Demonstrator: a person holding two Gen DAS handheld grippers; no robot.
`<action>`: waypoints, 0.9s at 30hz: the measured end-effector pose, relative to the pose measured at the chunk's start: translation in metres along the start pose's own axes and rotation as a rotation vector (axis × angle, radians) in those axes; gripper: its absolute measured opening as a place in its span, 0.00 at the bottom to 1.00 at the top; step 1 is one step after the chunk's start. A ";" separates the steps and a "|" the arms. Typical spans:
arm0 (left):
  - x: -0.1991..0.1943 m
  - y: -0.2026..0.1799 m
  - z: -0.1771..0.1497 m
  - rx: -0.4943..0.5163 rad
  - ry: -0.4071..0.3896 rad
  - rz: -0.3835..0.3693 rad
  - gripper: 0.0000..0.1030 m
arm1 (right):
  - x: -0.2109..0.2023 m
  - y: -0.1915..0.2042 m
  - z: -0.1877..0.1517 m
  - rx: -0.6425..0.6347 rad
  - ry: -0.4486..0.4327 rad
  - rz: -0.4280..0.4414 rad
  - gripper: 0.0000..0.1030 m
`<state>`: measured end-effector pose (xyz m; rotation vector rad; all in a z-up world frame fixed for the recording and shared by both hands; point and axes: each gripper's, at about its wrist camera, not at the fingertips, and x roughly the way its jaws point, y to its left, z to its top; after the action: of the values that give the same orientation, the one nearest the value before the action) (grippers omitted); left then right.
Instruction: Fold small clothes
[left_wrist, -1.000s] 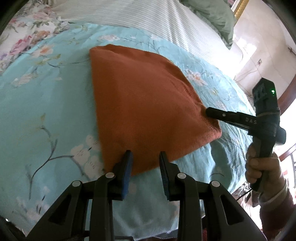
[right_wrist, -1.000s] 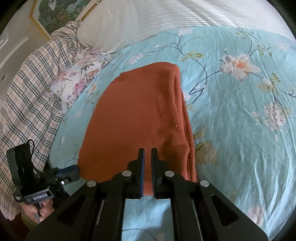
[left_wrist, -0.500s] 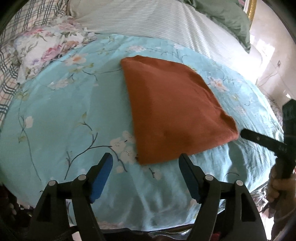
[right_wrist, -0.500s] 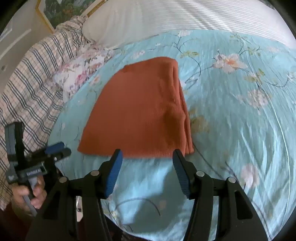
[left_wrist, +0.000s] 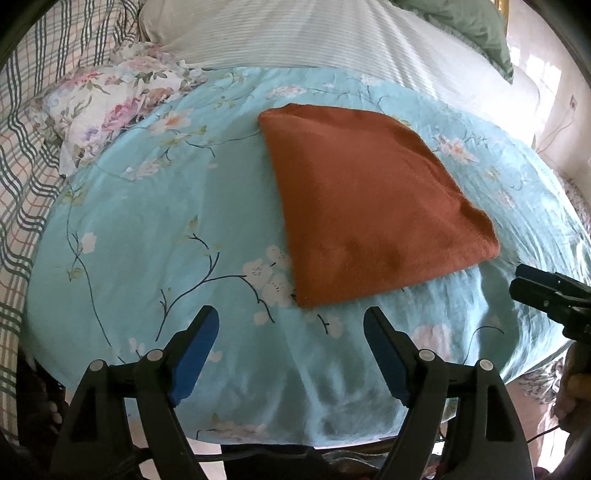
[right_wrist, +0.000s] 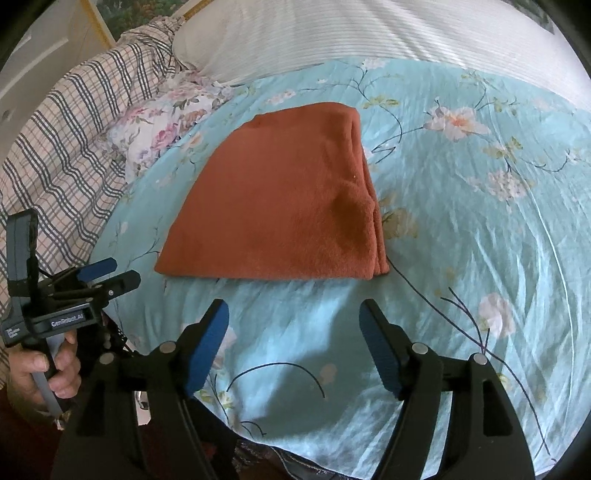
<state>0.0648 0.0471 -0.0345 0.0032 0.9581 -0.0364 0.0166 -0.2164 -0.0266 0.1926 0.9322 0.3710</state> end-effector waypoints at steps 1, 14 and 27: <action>-0.001 0.000 0.000 0.001 -0.002 0.008 0.79 | 0.000 0.000 0.001 -0.003 0.000 0.001 0.72; -0.015 -0.005 0.009 0.074 -0.066 0.098 0.80 | 0.001 0.003 0.011 -0.020 -0.002 -0.001 0.72; -0.027 -0.009 0.020 0.098 -0.102 0.143 0.81 | -0.004 0.011 0.022 -0.053 -0.013 0.008 0.75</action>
<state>0.0651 0.0383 -0.0011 0.1586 0.8509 0.0479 0.0298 -0.2082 -0.0075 0.1498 0.9081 0.4013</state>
